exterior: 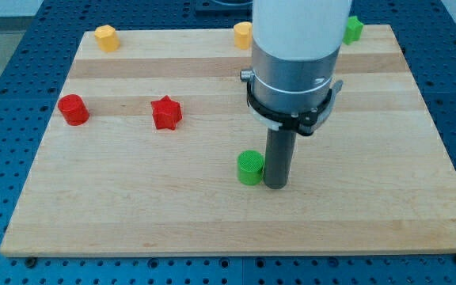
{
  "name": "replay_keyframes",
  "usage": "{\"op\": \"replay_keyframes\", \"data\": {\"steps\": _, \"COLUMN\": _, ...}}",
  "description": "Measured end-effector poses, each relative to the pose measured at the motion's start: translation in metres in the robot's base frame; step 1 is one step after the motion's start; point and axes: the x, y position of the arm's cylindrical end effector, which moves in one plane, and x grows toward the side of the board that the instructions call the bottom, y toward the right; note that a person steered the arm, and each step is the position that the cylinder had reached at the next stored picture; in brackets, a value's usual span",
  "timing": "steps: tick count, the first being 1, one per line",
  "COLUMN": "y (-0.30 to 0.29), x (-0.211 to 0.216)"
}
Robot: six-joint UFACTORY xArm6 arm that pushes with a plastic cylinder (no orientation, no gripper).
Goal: Move the green circle towards top right
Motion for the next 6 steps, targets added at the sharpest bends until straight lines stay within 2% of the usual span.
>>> {"op": "replay_keyframes", "data": {"steps": 2, "y": -0.009, "x": 0.059}}
{"op": "replay_keyframes", "data": {"steps": 3, "y": -0.078, "x": 0.056}}
{"op": "replay_keyframes", "data": {"steps": 4, "y": -0.114, "x": 0.024}}
{"op": "replay_keyframes", "data": {"steps": 5, "y": -0.099, "x": -0.006}}
{"op": "replay_keyframes", "data": {"steps": 6, "y": -0.061, "x": -0.01}}
